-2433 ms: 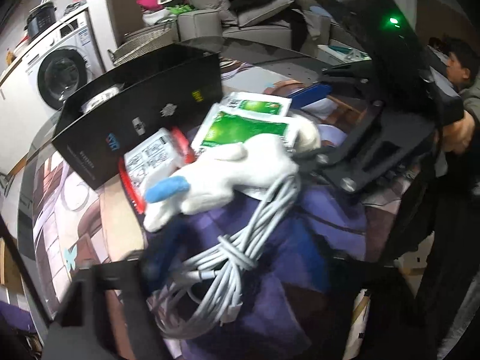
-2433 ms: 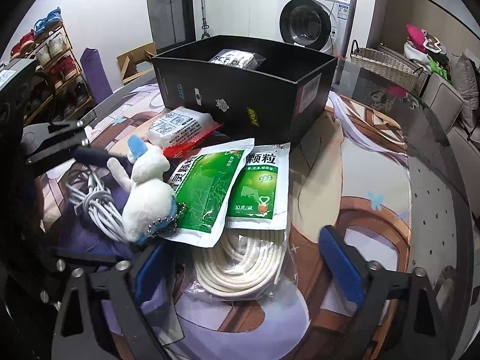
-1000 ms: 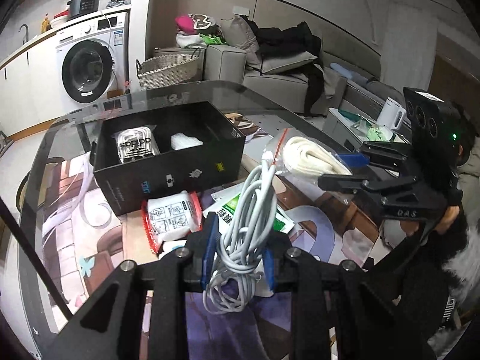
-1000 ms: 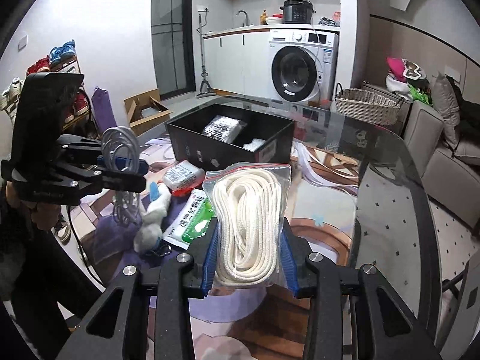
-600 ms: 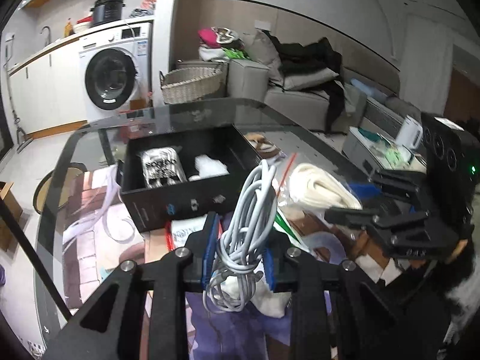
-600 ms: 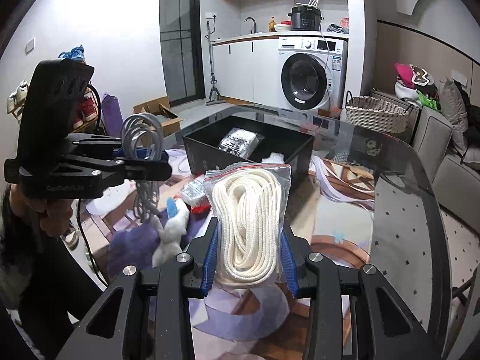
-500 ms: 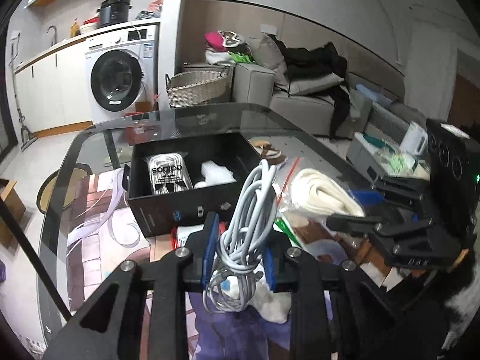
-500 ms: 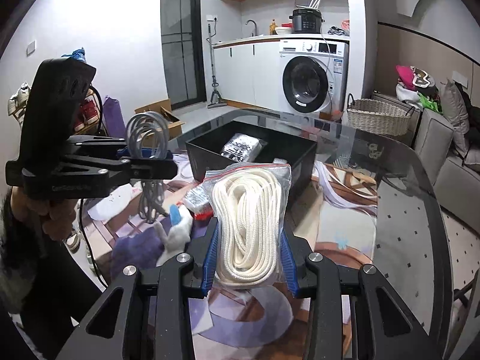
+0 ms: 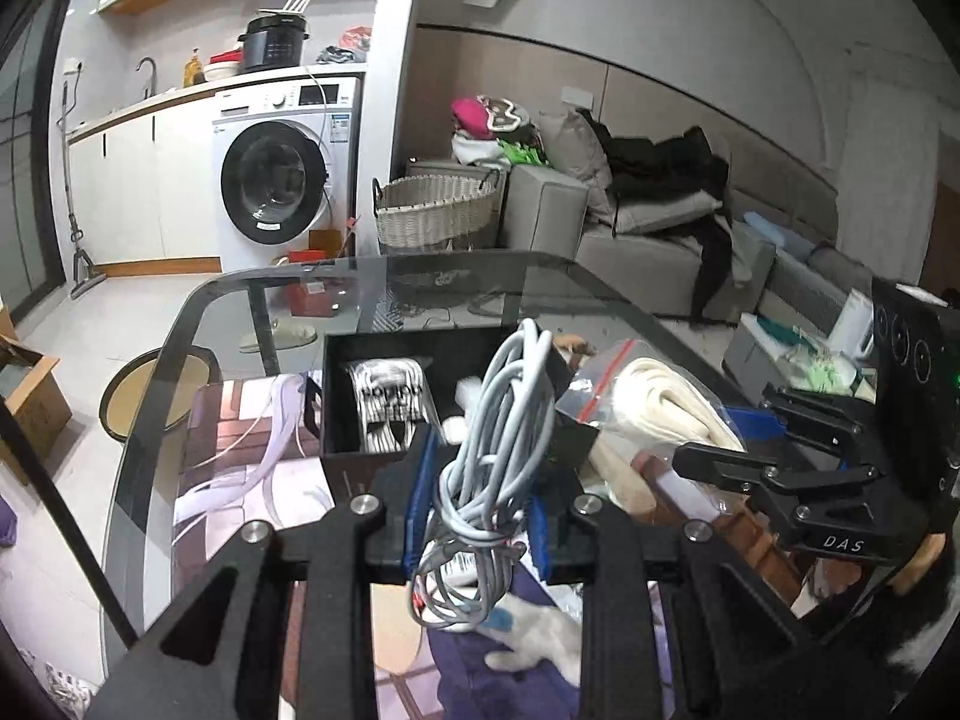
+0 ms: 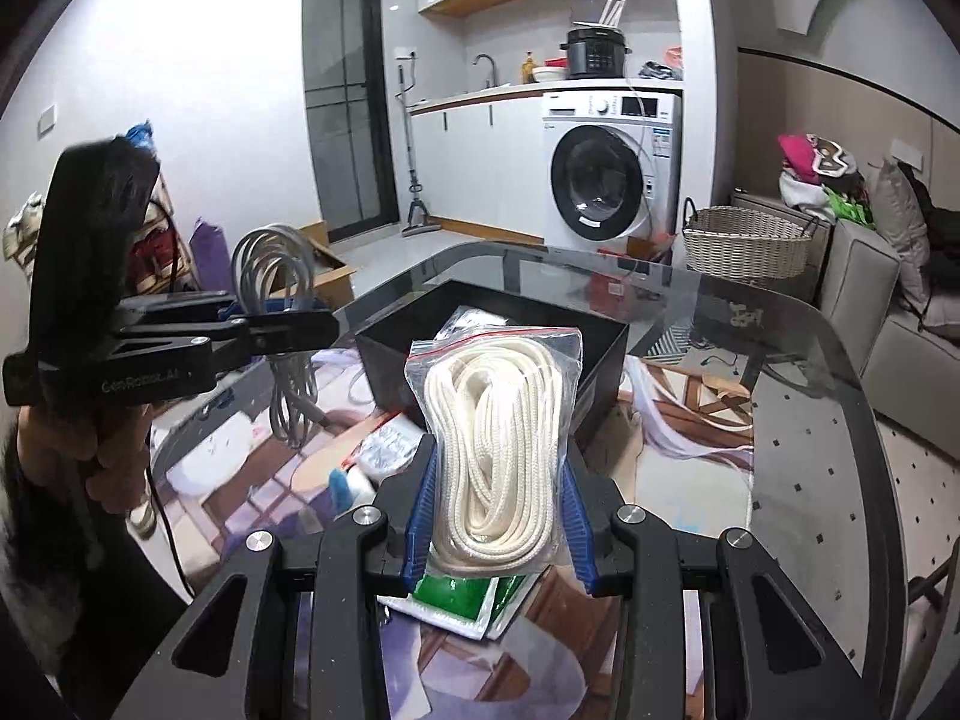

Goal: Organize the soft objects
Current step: 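Lift the rope bag with the right tool while the left tool carries the cable over the box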

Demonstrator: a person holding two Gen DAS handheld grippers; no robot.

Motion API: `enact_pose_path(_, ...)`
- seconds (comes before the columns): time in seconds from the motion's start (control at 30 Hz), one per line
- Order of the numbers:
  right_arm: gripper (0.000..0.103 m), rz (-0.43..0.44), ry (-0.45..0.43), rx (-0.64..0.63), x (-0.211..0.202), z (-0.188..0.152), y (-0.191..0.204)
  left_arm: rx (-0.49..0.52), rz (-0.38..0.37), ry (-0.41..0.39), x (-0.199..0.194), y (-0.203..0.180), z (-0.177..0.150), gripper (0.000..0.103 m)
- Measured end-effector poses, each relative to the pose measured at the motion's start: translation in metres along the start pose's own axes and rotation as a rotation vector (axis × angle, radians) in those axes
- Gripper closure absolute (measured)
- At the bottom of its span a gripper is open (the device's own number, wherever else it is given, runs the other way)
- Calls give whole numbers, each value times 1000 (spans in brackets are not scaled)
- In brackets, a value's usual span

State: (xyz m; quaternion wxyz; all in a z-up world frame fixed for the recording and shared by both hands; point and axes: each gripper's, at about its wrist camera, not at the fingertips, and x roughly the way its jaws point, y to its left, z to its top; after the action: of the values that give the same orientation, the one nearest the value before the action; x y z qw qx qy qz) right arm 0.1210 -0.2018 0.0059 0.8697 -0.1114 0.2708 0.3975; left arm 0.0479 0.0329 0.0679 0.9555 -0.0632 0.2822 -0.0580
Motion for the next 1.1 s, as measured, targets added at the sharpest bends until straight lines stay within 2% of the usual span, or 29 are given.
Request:
enact_pose_path(0.27,66,-29,-46,62,2,18,-14,-25,5,-55,0,8,19,78)
enact_pose_path(0.87,66,-39,-36,83,35,46,-14,-105,-9,-106,28,18,49,78)
enact_pose_path(1.1,66,-47,-2,90,59,50,-21,-93,7,-104,44,20,52,78)
